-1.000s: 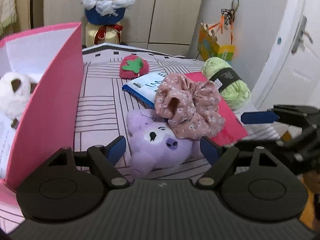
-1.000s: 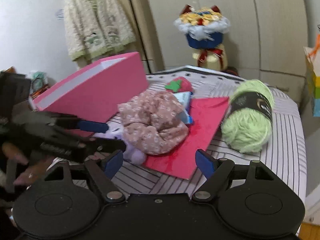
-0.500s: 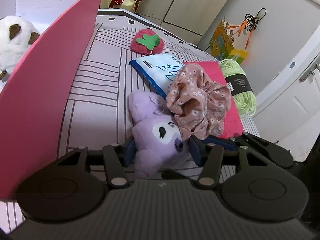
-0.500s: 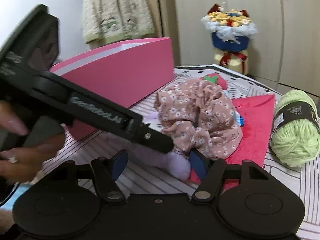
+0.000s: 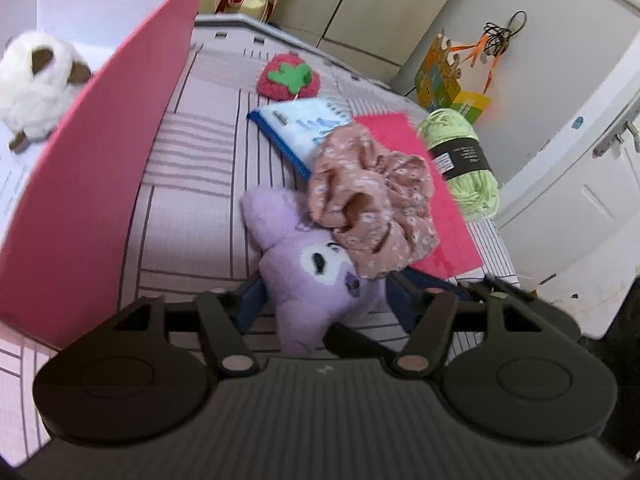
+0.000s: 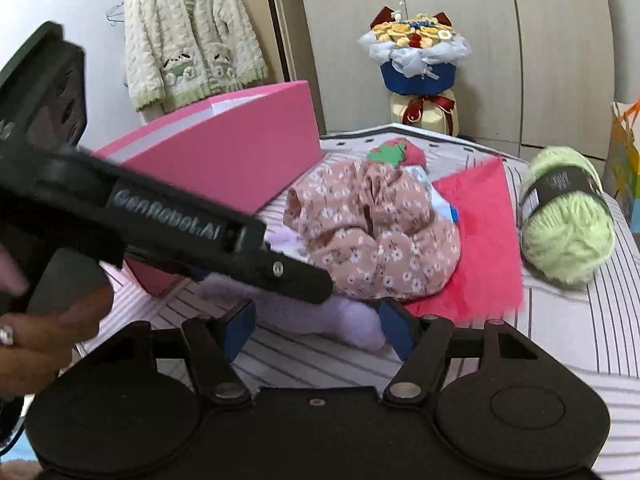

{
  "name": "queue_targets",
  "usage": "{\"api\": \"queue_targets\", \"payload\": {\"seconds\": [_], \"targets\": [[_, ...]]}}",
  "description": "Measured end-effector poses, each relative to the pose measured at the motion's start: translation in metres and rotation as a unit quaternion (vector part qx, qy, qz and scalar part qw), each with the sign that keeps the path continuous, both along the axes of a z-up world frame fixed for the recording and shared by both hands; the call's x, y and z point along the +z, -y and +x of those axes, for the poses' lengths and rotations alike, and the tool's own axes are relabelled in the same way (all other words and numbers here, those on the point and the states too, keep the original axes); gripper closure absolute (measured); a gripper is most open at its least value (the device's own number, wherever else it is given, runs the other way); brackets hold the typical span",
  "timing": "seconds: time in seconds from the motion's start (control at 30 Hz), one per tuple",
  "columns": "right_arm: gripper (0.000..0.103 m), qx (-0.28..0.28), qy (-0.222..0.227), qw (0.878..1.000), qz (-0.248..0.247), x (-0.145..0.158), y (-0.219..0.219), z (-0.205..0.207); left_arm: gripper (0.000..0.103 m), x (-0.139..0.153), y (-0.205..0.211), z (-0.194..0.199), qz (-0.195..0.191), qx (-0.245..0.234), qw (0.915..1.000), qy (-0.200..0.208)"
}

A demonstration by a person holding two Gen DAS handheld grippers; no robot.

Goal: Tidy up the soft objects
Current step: 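Close the left tool on the lilac plush toy, then lift the lilac plush toy with the left tool over the pink box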

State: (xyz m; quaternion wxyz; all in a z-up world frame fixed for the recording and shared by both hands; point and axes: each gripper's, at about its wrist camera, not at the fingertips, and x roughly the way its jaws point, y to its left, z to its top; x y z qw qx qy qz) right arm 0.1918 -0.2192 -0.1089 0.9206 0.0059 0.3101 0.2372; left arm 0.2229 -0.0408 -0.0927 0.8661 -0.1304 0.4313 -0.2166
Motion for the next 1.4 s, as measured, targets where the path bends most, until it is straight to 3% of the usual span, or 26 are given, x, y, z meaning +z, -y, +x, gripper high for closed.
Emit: {"api": "queue_targets", "payload": {"seconds": [0.17, 0.27, 0.43, 0.57, 0.67, 0.93, 1.1, 1.2, 1.4], "targets": [[0.026, 0.014, 0.014, 1.0, -0.022, 0.002, -0.004, 0.008, 0.03, 0.009, 0.005, -0.005, 0.018, -0.006, 0.9991, 0.038], [0.026, -0.002, 0.001, 1.0, -0.004, -0.002, -0.001, 0.007, 0.03, 0.007, 0.007, -0.005, 0.034, -0.012, 0.9985, 0.042], [0.026, -0.005, 0.002, 1.0, 0.016, -0.004, 0.003, -0.008, 0.03, 0.015, 0.01, -0.019, 0.079, -0.009, 0.9932, 0.085], [0.026, 0.02, 0.004, 0.999, 0.028, -0.006, 0.0, -0.009, 0.039, 0.017, 0.009, -0.021, 0.092, 0.006, 0.9901, 0.106], [0.026, 0.015, -0.003, 0.999, 0.028, -0.01, -0.001, -0.002, 0.057, 0.014, 0.008, -0.017, 0.093, 0.011, 0.9913, 0.093], [0.036, 0.011, -0.035, 0.998, 0.052, -0.018, -0.002, 0.01, 0.062, 0.004, -0.004, -0.01, 0.045, 0.033, 0.9975, 0.044], [0.048, 0.008, -0.028, 0.999, 0.043, -0.018, -0.009, 0.002, 0.062, 0.002, -0.01, -0.009, 0.021, 0.041, 0.9988, 0.014], [0.05, 0.002, -0.041, 0.997, 0.062, -0.016, -0.006, -0.002, 0.061, 0.005, -0.007, -0.015, 0.029, 0.035, 0.9989, 0.011], [0.05, 0.011, -0.081, 0.993, 0.084, -0.008, -0.003, -0.015, 0.043, 0.012, -0.006, -0.026, 0.039, -0.009, 0.999, -0.019]]}}
